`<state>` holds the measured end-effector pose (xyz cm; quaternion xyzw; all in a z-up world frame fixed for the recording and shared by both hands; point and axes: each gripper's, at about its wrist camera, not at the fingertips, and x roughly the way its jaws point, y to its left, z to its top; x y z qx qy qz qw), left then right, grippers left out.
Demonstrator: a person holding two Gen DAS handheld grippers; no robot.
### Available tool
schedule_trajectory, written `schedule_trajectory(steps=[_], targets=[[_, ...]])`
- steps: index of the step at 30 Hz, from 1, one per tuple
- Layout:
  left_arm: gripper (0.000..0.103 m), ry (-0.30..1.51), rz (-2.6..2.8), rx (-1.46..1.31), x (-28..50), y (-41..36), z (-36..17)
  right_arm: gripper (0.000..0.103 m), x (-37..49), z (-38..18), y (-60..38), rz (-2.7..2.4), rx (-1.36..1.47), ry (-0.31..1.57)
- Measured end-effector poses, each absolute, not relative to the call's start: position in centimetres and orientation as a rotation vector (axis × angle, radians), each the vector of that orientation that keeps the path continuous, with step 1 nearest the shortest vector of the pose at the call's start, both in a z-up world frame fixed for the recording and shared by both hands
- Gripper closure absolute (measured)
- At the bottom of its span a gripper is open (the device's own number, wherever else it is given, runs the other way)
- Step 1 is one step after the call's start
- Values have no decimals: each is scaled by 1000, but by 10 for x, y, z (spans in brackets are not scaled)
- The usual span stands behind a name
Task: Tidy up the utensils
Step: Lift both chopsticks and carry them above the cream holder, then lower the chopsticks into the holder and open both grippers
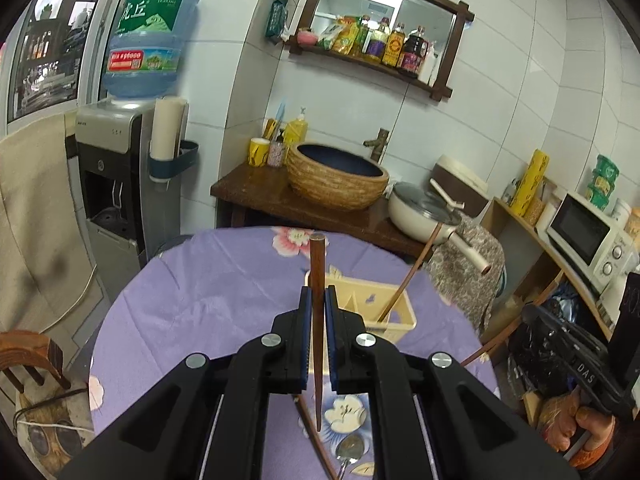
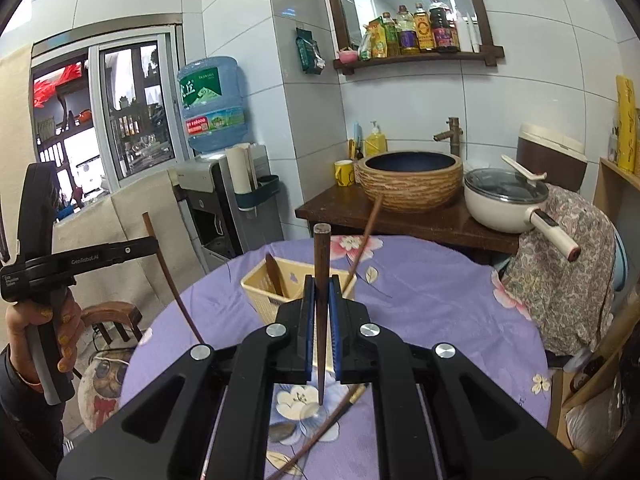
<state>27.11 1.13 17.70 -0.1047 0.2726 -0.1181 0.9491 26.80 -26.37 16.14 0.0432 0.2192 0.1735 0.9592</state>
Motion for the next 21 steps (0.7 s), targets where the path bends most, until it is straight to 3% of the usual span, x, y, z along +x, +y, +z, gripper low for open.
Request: schedule_trajectory(steps=[11, 16, 21], targets=[[96, 398, -190, -271, 313, -3, 267, 96, 306, 270, -244, 307, 82, 290], [96, 403, -146, -266, 339, -15, 250, 96, 329, 261, -232, 270, 75, 296], [96, 457, -139, -252, 356, -24, 211, 96, 354, 215, -224, 264, 77, 374]])
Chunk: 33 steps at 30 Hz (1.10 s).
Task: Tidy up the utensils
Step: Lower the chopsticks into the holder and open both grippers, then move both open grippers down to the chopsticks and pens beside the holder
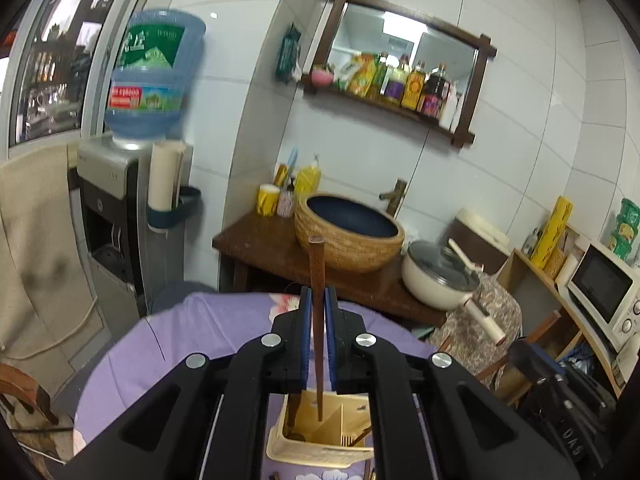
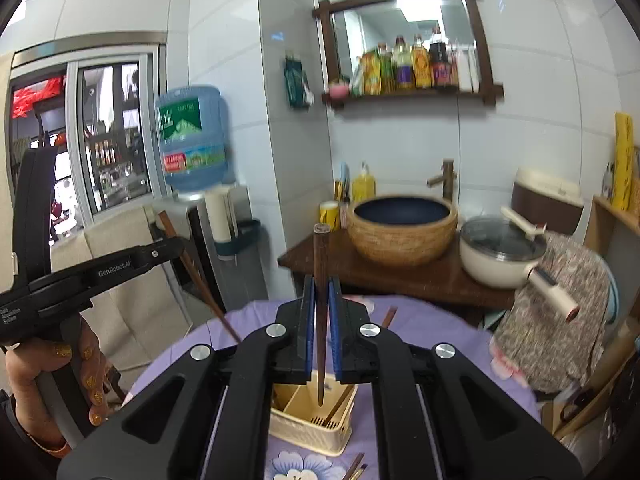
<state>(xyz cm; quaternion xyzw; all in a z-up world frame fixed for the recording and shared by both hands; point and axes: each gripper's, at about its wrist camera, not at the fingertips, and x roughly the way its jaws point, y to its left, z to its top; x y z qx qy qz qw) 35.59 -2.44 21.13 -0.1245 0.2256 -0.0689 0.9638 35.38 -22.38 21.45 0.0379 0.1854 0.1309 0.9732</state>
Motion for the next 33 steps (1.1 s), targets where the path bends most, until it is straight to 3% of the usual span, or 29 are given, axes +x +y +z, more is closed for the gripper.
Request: schedule_trajectory(steps=[9, 20, 22, 24, 26, 29, 33], targets=[[96, 571, -136, -216, 370, -34, 140, 96, 379, 143, -224, 260, 127, 497], [96, 606, -142, -210, 373, -37, 117, 95, 385, 126, -234, 245, 170, 498], [90, 607, -159, -203, 370, -38, 118, 93, 384, 125, -234, 241, 164, 499], [57, 591, -160, -203, 365, -38, 119, 82, 381, 125, -234, 240, 161, 490], [46, 567, -170, -215, 356, -37, 120, 55, 377, 124, -236, 231, 165, 475], [44, 549, -175, -186, 341, -37, 122, 55, 367, 124, -238, 220, 156, 451], [28, 518, -168, -153, 313, -36, 120, 52, 346, 122, -240, 192, 134, 409]])
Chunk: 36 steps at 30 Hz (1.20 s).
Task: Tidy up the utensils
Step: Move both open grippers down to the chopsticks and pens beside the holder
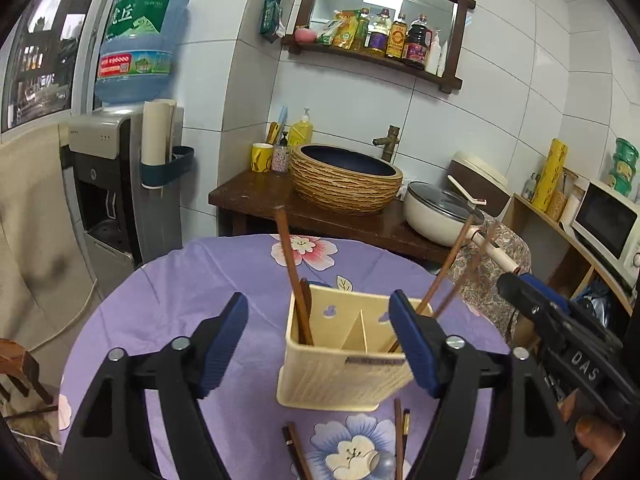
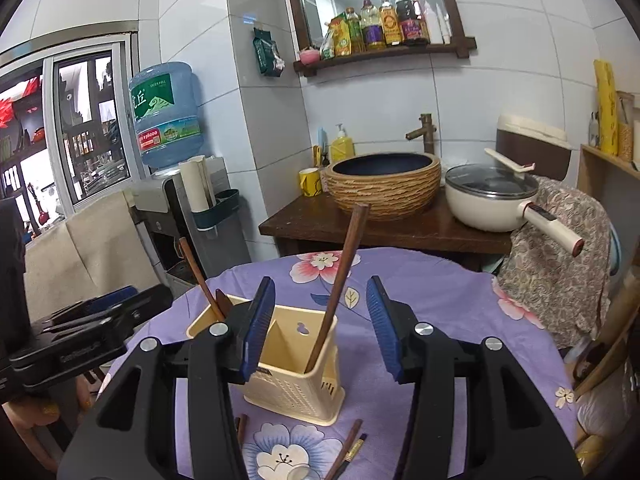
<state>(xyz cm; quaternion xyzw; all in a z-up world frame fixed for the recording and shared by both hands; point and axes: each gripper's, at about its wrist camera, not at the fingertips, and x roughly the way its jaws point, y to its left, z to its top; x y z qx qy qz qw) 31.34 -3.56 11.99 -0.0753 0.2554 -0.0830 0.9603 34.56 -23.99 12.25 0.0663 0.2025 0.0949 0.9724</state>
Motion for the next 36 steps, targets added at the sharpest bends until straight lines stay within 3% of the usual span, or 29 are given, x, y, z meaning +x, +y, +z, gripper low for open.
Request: schedule_trajectory(steps=[4, 10, 19, 24, 36], targets=[[26, 536, -148, -120, 291, -32, 105, 49, 321, 112, -237, 191, 85, 397], [28, 669, -113, -131, 277, -18, 53, 49, 305, 53, -238, 210, 94, 563], [47, 846, -105, -132, 271, -13, -20, 51, 299, -30, -237, 195, 124, 775], [61, 892, -126, -137, 275, -20, -37, 57, 307, -39, -233, 205, 117, 805], [64, 929, -142, -68, 280, -42, -50, 58, 317, -47, -236, 198, 146, 838]])
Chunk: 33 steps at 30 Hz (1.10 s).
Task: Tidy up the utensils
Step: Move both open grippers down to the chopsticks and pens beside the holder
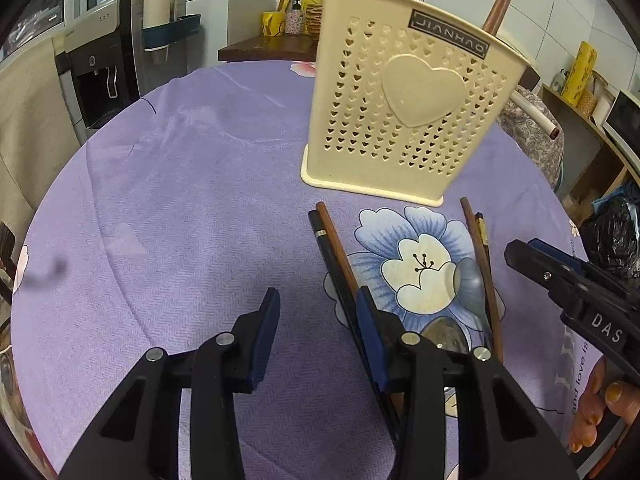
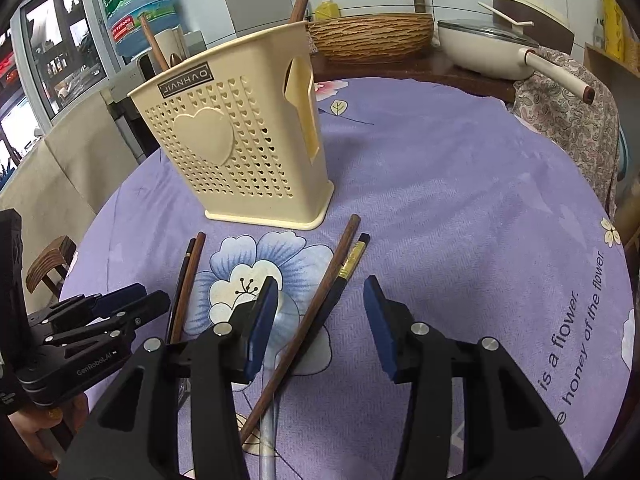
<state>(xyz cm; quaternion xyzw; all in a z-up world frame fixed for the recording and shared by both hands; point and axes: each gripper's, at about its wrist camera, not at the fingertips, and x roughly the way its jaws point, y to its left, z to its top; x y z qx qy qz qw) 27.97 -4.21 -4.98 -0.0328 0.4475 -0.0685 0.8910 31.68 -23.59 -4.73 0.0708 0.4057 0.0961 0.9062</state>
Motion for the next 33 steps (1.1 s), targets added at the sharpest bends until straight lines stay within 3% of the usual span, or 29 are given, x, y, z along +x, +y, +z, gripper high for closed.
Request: schedule_trajectory(steps=[23, 28, 33], targets=[[67, 969, -86, -52, 298, -32, -54, 58, 324, -44, -227, 183, 85, 836], [71, 985, -87, -95, 305, -21, -54, 73, 344, -49, -217, 209, 78, 878], [72, 977, -90, -95, 304, -21, -55, 78, 356, -62, -215, 193, 118, 938]])
